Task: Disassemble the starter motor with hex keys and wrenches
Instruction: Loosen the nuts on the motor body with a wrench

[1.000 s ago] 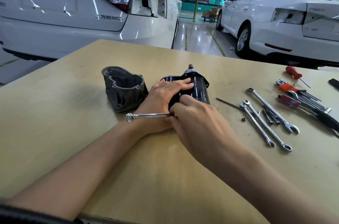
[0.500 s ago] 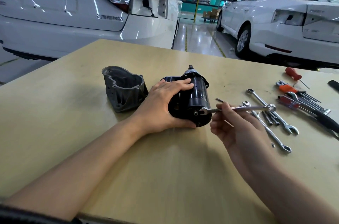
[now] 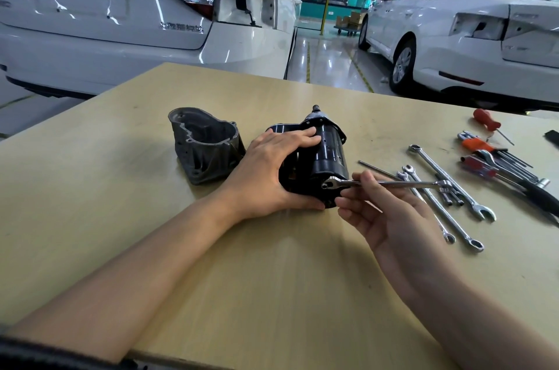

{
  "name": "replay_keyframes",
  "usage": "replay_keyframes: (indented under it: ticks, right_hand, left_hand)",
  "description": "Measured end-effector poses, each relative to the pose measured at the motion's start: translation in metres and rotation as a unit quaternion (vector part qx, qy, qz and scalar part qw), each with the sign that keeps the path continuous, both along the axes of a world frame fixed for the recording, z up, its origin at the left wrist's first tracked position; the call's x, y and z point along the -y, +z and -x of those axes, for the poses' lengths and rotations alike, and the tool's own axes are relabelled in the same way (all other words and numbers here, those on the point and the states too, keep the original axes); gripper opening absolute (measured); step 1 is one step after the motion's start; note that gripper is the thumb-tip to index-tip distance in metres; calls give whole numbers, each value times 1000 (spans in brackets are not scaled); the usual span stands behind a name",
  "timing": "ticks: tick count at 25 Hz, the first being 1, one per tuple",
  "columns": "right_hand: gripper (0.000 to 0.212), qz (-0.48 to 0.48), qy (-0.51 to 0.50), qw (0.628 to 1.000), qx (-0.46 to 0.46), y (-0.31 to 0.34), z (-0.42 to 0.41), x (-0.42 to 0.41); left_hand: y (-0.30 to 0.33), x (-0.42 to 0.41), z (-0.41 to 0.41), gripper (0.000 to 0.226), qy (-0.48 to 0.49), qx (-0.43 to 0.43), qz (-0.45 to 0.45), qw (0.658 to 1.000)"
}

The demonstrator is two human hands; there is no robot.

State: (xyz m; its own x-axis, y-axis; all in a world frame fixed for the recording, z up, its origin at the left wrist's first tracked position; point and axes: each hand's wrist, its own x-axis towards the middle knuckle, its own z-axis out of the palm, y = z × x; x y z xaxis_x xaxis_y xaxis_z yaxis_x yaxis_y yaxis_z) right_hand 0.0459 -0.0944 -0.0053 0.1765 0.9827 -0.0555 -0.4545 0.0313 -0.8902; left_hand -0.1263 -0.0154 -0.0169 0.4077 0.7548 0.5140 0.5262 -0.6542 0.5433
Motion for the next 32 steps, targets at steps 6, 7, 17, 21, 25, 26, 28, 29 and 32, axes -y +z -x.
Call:
replay_keyframes:
  ticks: [6, 7, 17, 21, 25, 26, 28, 29, 32]
  right_hand:
    - [14, -135, -48, 942, 303, 13, 4, 0]
    - [16, -161, -45, 910, 380, 18, 6, -2]
    - [6, -270, 53, 512, 814, 38, 51, -5]
    - [4, -376, -37, 631, 678, 29, 39, -1]
    - [17, -201, -60, 911, 356, 15, 11, 0]
    - [16, -135, -49, 956, 257, 13, 7, 1]
    - [13, -32, -29, 993, 110, 7, 2, 0]
    - [13, -3, -21, 998, 62, 6, 2, -1]
    - [13, 24, -20, 999, -9, 4, 5, -3]
  left_hand:
    - [1, 1, 0, 87, -3, -1, 8, 1000]
    - [1, 1, 0, 87, -2, -2, 8, 1000]
    - [-3, -9, 0, 65, -19, -17, 20, 999]
    - [-3, -6, 1, 71, -18, -24, 8, 1000]
    - [0, -1, 2, 86, -9, -10, 9, 1000]
    - [1, -1, 2, 87, -6, -8, 6, 1000]
    - [1, 0, 1, 87, -3, -6, 3, 1000]
    - [1, -1, 1, 87, -3, -5, 2, 1000]
    - [0, -1, 1, 87, -4, -2, -1, 1000]
